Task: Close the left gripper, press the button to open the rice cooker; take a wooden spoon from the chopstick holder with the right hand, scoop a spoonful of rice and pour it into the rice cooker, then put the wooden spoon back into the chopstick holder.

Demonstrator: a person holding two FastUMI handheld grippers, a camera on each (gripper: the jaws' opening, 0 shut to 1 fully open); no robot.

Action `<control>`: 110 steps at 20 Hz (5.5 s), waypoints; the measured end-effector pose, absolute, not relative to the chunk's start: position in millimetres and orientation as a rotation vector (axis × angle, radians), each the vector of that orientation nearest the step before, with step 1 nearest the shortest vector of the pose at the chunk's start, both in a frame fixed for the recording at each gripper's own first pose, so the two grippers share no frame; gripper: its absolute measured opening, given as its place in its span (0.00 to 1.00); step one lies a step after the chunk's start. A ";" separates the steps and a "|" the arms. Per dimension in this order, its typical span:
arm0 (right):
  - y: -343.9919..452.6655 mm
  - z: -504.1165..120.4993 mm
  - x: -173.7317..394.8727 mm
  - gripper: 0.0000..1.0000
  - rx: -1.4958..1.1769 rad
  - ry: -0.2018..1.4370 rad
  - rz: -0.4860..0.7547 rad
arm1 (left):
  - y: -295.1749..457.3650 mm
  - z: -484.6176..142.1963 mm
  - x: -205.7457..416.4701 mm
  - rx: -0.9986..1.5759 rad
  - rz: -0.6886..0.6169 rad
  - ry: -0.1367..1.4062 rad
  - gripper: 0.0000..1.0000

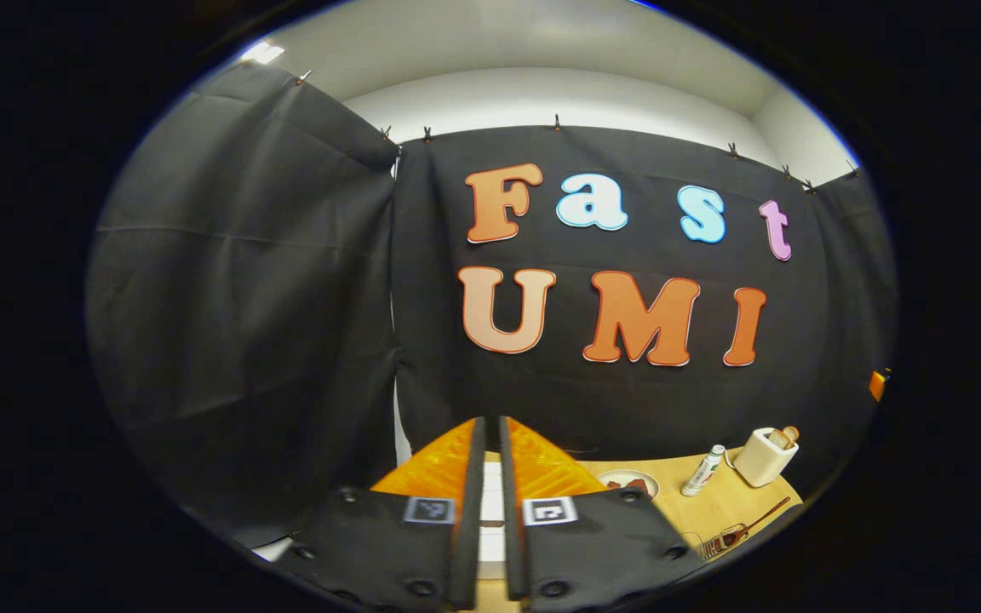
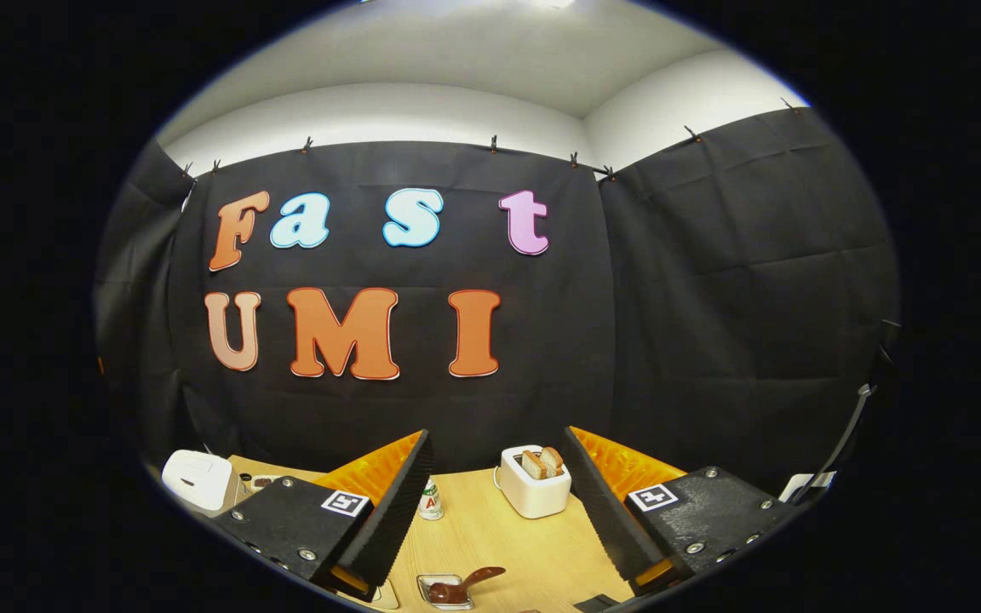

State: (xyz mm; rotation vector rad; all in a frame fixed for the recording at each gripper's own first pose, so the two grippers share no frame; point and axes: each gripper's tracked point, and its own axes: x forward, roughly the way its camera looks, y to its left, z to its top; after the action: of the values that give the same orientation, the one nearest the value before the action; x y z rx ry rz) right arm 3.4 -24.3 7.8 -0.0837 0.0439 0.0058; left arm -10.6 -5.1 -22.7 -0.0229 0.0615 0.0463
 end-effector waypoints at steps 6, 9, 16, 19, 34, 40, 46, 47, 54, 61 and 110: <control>-24.1 2.6 6.3 0.95 -0.083 0.058 0.006 | -12.5 -30.4 -0.3 -0.045 -0.014 0.108 0.05; -22.0 0.0 9.0 0.95 -0.079 0.061 0.008 | -14.4 -42.1 8.3 -0.035 -0.036 0.149 0.05; -19.3 -9.0 11.5 0.95 -0.104 0.082 0.005 | -16.9 -105.4 41.5 -0.085 -0.084 0.309 0.04; -20.3 -11.5 12.9 0.95 -0.108 0.092 -0.011 | -21.3 -136.9 52.0 -0.091 -0.112 0.391 0.04; -25.2 -37.6 12.2 0.95 -0.152 0.167 -0.073 | -24.3 -275.5 103.9 -0.106 -0.153 0.702 0.04; -26.9 -41.1 11.9 0.95 -0.167 0.174 -0.087 | -22.5 -301.8 114.7 -0.093 -0.152 0.755 0.04; -22.6 -45.4 14.8 0.95 -0.133 0.186 -0.075 | -25.0 -311.5 116.8 -0.100 -0.142 0.781 0.04; -23.7 -47.4 15.8 0.95 -0.137 0.190 -0.074 | -24.0 -317.9 115.2 -0.084 -0.142 0.792 0.04; -20.2 -45.0 19.8 0.95 -0.110 0.178 -0.044 | -24.2 -312.0 112.4 -0.097 -0.110 0.765 0.04; -23.6 -36.2 8.0 0.95 -0.114 0.160 -0.028 | -37.1 -175.4 122.0 -0.037 -0.104 0.473 0.04; -30.1 -316.6 36.1 0.84 0.545 0.627 0.107 | -1.1 -19.8 6.4 0.136 0.103 0.016 0.95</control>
State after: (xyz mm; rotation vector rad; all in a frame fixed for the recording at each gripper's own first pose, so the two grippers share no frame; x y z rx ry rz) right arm 36.1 -30.1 -316.6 0.5446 0.6266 0.1071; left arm 6.4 -1.1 -19.8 0.1356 0.0160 0.1029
